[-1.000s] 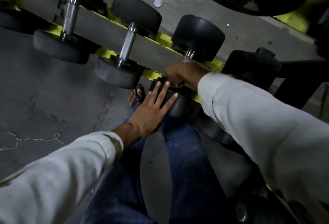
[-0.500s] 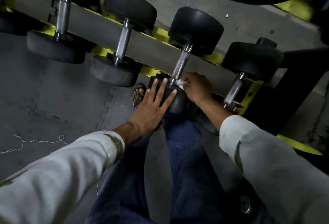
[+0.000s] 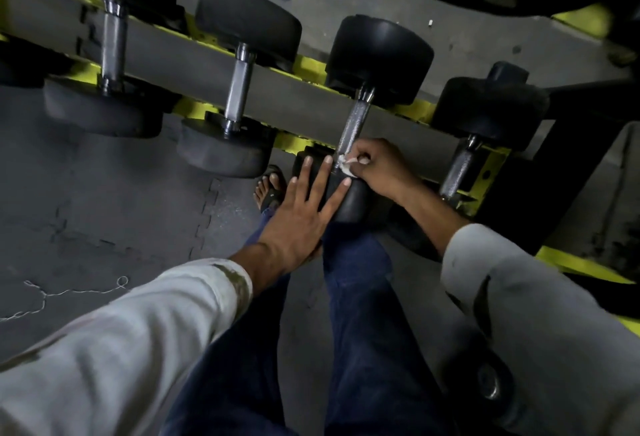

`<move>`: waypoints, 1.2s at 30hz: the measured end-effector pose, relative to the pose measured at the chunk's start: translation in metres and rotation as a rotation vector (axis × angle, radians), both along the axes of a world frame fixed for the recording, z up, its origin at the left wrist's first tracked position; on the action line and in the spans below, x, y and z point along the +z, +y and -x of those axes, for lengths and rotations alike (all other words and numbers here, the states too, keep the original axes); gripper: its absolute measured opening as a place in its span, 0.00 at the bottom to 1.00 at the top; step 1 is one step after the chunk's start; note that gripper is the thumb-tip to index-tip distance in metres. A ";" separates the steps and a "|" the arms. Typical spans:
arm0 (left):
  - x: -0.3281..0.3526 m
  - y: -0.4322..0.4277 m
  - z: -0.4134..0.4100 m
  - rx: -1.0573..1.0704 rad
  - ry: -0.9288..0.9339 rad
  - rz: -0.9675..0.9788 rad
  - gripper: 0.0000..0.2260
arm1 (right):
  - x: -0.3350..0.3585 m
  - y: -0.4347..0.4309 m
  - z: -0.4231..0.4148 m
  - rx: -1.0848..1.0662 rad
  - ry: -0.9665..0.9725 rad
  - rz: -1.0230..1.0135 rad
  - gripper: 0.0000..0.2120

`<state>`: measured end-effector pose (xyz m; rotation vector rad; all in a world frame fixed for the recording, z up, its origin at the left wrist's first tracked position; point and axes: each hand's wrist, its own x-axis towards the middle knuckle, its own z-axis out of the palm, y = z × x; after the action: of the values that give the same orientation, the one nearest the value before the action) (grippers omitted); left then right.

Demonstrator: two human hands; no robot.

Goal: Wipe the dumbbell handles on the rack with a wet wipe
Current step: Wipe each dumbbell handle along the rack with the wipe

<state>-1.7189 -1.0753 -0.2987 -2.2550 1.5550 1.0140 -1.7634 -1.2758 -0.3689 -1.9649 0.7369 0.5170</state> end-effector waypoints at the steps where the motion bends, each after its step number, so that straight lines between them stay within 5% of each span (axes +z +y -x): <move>1: -0.001 0.002 -0.001 -0.003 0.007 0.011 0.52 | 0.004 0.001 -0.008 0.131 -0.043 0.071 0.03; 5: -0.012 0.013 -0.007 -0.037 -0.028 0.104 0.48 | 0.003 0.005 -0.053 0.983 -0.313 0.715 0.05; 8: -0.013 0.015 -0.009 -0.078 -0.026 0.097 0.46 | 0.006 0.014 -0.089 1.392 0.094 0.787 0.09; 10: -0.011 0.014 -0.009 -0.078 -0.028 0.098 0.46 | 0.013 0.019 -0.107 1.472 0.399 0.620 0.04; 13: -0.009 0.013 -0.010 -0.078 -0.026 0.090 0.46 | 0.025 0.016 -0.116 1.449 0.442 0.507 0.05; 19: -0.006 0.013 -0.013 -0.089 -0.023 0.088 0.46 | 0.022 -0.013 -0.085 1.460 -0.098 0.800 0.08; 22: -0.008 0.013 -0.011 -0.088 -0.027 0.094 0.47 | 0.017 -0.032 -0.067 1.337 -0.173 1.021 0.07; 25: -0.010 0.014 -0.010 -0.086 -0.031 0.092 0.48 | -0.001 -0.025 -0.042 1.215 -0.572 0.639 0.12; 28: -0.013 0.014 -0.008 -0.077 -0.039 0.110 0.46 | 0.010 -0.016 -0.024 1.094 -0.475 0.745 0.12; 36: -0.014 0.014 -0.008 -0.091 -0.062 0.084 0.48 | 0.002 0.028 -0.032 -0.639 -0.242 0.408 0.08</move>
<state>-1.7109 -1.0618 -0.3126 -2.2243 1.6873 0.8616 -1.7313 -1.2478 -0.3670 -1.9555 1.3133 -0.2718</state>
